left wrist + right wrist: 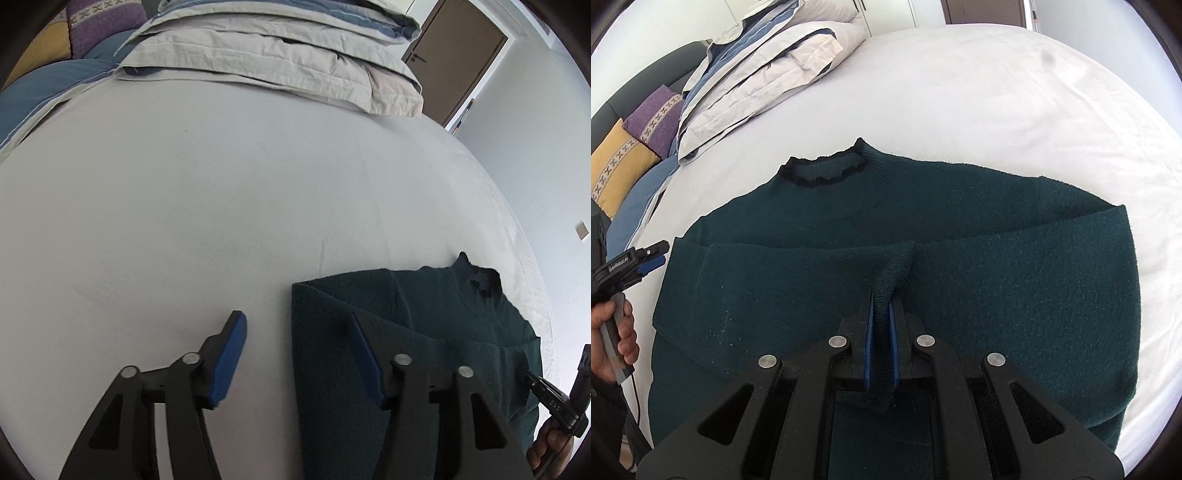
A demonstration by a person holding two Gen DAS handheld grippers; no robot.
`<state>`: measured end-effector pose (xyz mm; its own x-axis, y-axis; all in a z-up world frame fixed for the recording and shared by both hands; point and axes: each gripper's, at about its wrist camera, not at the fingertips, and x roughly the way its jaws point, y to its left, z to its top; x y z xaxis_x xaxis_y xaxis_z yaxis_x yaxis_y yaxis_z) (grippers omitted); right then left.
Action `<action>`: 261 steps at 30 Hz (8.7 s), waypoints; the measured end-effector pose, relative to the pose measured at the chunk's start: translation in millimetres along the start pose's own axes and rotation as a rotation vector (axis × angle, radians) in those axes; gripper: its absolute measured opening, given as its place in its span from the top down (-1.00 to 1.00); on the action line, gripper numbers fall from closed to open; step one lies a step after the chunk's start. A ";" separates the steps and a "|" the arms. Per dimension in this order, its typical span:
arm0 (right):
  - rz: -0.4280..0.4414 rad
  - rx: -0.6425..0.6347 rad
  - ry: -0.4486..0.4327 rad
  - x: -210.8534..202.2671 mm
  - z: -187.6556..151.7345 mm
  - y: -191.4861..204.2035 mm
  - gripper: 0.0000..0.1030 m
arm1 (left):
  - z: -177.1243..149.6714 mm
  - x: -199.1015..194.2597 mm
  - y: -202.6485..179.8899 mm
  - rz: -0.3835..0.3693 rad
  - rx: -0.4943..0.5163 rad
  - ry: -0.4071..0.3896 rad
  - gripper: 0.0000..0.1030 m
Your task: Fold small clothes
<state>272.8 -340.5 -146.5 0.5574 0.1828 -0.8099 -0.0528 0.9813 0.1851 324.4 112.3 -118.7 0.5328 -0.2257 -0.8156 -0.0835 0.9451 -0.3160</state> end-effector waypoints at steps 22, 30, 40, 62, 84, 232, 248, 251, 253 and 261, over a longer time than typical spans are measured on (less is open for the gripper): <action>0.048 0.104 -0.005 -3.4 -5.1 -13.1 0.61 | -32.7 -48.6 -1.9 -0.004 0.068 -0.121 0.82; 0.026 0.060 0.020 -2.8 -20.3 -1.2 0.49 | -84.4 -47.9 -26.6 0.068 0.215 -0.047 0.53; -0.012 0.081 0.011 -7.1 -19.1 -12.7 0.88 | -97.0 -35.2 -26.9 0.126 0.258 -0.040 0.51; 0.133 0.181 -0.210 -118.5 -75.3 -25.2 -0.01 | -172.3 -132.8 5.4 0.027 0.145 -0.069 -0.23; 0.270 0.200 -0.143 -241.3 -295.5 -51.5 -0.01 | -334.1 -193.7 56.1 -0.326 -0.104 0.224 -0.24; 0.166 0.676 -0.263 19.4 100.9 -207.8 -0.13 | 27.0 4.9 50.8 -0.508 -0.544 -0.002 -0.08; -0.038 0.309 -0.205 -62.1 14.8 -136.4 -0.23 | -65.5 -70.7 -1.1 -0.348 -0.195 -0.044 -0.19; -0.060 0.290 -0.182 -71.6 -13.8 -138.5 -0.23 | -83.6 -74.0 -3.3 -0.299 -0.154 -0.041 -0.18; -0.078 0.276 -0.193 -81.7 -29.0 -135.3 -0.23 | -94.1 -76.5 -2.9 -0.268 -0.130 -0.048 -0.18; -0.158 0.178 -0.110 -83.8 -76.7 -124.0 -0.21 | -113.7 -66.8 6.5 -0.178 -0.098 -0.043 0.14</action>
<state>169.1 -472.8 -144.3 0.6343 0.0106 -0.7730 0.1830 0.9694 0.1635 192.5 106.7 -121.4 0.5817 -0.3747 -0.7220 -0.0653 0.8632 -0.5006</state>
